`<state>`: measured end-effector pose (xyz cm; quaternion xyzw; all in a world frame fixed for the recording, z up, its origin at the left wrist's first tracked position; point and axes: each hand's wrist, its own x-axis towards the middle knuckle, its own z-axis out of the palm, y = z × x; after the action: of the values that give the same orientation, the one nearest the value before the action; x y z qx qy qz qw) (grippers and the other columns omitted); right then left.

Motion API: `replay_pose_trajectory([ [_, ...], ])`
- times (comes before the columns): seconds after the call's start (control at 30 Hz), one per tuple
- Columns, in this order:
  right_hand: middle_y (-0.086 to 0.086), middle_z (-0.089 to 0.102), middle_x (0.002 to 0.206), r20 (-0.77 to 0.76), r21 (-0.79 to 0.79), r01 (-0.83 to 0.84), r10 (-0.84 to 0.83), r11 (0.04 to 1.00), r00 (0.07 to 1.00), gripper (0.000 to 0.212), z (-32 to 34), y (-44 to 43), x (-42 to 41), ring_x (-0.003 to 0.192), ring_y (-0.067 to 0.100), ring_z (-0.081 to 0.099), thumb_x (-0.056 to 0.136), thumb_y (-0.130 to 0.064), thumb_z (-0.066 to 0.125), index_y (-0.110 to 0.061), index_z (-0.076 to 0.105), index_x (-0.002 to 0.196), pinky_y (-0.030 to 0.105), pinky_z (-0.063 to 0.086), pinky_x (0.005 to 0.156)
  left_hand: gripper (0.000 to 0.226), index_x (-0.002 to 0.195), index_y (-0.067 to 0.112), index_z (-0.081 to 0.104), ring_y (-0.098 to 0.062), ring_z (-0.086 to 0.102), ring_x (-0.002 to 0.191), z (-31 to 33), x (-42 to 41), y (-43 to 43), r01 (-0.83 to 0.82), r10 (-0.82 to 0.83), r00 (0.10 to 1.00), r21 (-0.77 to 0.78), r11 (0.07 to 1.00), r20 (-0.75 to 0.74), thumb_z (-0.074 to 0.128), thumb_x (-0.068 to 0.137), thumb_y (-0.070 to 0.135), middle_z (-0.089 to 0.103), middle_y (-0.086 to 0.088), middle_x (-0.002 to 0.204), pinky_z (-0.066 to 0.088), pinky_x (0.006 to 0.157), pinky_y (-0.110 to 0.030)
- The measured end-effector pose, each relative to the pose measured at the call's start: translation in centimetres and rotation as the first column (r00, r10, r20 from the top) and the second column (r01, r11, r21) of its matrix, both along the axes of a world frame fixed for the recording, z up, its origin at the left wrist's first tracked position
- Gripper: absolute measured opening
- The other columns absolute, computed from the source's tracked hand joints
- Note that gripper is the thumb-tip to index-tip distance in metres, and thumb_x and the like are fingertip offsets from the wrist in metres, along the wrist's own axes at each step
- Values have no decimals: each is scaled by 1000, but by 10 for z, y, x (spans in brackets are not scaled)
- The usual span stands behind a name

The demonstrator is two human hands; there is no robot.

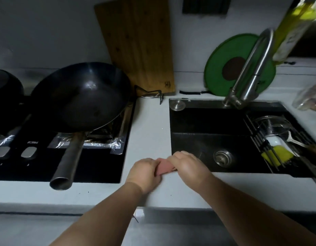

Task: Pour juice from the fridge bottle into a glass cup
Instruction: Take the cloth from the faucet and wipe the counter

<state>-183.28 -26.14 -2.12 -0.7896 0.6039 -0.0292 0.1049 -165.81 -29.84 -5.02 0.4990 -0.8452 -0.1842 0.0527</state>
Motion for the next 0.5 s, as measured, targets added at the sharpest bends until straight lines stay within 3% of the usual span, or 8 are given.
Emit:
replay_pose_trajectory([
  [0.13, 1, 42, 119, 62, -75, 246, -241, 966, 969, 59, 56, 27, -17, 100, 21, 56, 75, 0, 72, -21, 46, 124, 38, 51, 85, 28, 109, 17, 66, -27, 60, 89, 61, -10, 1, 13, -21, 996, -93, 996, -87, 55, 85, 26, 53, -4, 106, 48, 80, -32],
  [0.23, 1, 39, 109, 140, -130, 391, -373, 911, 917, 40, 103, 35, -33, 88, 23, 56, 81, 0, 62, -23, 47, 109, 39, 50, 78, 23, 104, 18, 60, -23, 57, 82, 114, -20, -5, 23, -65, 969, -177, 984, -237, 61, 82, 22, 48, -1, 101, 46, 76, -31],
  [0.33, 4, 48, 101, 228, -237, 493, -445, 837, 866, 27, 147, 37, -58, 85, 30, 57, 79, 0, 57, -20, 51, 96, 37, 48, 75, 15, 88, 24, 48, -18, 58, 74, 170, -39, -15, -12, -68, 954, -263, 965, -291, 62, 84, 21, 59, 5, 84, 46, 69, -31],
  [0.43, 7, 66, 98, 335, -318, 582, -486, 748, 807, 22, 187, 35, -90, 92, 32, 60, 80, -3, 57, -19, 64, 93, 35, 48, 85, 5, 85, 21, 59, -24, 59, 81, 213, -70, -29, -19, -106, 962, -449, 893, -253, 60, 88, 25, 64, -1, 85, 47, 70, -33],
  [0.5, 7, 71, 94, 317, -425, 577, -482, 698, 816, 19, 208, 31, -114, 93, 32, 62, 84, -9, 63, -18, 69, 99, 44, 38, 106, 11, 89, 22, 67, -27, 59, 87, 235, -96, -39, -9, -82, 990, -631, 775, -115, 57, 89, 26, 65, -2, 86, 42, 80, -36],
])
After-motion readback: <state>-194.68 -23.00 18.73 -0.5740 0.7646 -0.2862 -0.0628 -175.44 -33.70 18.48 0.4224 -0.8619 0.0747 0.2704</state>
